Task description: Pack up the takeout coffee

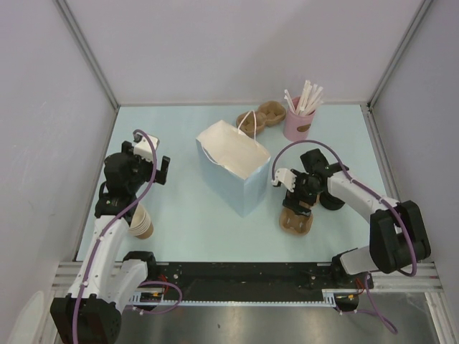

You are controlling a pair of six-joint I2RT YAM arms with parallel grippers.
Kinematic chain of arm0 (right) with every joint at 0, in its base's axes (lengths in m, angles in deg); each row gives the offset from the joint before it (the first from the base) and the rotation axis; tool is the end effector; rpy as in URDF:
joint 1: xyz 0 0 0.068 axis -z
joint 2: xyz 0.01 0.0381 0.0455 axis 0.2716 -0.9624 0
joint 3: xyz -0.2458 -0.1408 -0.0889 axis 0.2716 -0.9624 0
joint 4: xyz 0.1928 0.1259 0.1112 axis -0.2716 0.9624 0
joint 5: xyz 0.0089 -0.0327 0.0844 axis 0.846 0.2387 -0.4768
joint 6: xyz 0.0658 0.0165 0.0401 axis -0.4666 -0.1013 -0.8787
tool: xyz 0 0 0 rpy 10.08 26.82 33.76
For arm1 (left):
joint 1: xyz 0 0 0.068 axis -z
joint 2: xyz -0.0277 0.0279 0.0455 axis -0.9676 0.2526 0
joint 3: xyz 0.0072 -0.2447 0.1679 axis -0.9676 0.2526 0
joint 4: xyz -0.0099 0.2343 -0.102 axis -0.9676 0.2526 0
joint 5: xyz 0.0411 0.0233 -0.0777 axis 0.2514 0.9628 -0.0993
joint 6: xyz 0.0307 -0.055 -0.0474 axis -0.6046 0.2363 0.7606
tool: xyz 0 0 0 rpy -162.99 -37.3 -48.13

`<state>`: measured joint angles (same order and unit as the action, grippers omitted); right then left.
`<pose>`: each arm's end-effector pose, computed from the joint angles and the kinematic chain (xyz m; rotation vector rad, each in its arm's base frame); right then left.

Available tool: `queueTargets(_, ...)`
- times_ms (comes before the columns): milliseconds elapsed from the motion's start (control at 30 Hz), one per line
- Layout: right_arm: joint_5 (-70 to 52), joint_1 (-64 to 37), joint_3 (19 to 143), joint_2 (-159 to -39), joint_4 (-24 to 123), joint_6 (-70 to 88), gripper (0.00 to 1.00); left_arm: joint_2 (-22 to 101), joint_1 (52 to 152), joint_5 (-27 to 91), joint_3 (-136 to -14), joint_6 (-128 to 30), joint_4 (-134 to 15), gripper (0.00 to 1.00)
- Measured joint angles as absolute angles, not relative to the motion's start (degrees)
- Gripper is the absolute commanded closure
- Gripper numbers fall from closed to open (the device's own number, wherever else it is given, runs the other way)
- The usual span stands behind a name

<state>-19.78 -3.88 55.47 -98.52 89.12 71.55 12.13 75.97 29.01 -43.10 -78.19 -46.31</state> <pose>0.2332 0.1056 0.1992 -1.7132 2.1049 0.2687 0.2033 -0.0152 0.3105 0.4345 1.8353 0.0238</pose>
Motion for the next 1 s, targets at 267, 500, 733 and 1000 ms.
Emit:
queueTargets(267, -16.0, -3.9, 55.1, -100.4, 87.3, 71.2, 0.08, 12.5, 76.0, 29.0, -43.1, -78.2, -46.3, 0.01)
queueTargets(500, -14.5, -4.1, 55.1, -102.1, 87.0, 71.0, 0.13, 12.5, 76.0, 29.0, -43.1, -78.2, -46.3, 0.01)
queueTargets(733, -13.9, -4.3, 55.1, -104.2, 87.0, 70.4, 0.19, 12.5, 76.0, 29.0, -43.1, -78.2, -46.3, 0.01)
queueTargets(1000, -13.8, -4.9, 55.1, -104.7, 87.0, 69.6, 0.41, 12.5, 76.0, 29.0, -43.1, -78.2, -46.3, 0.01)
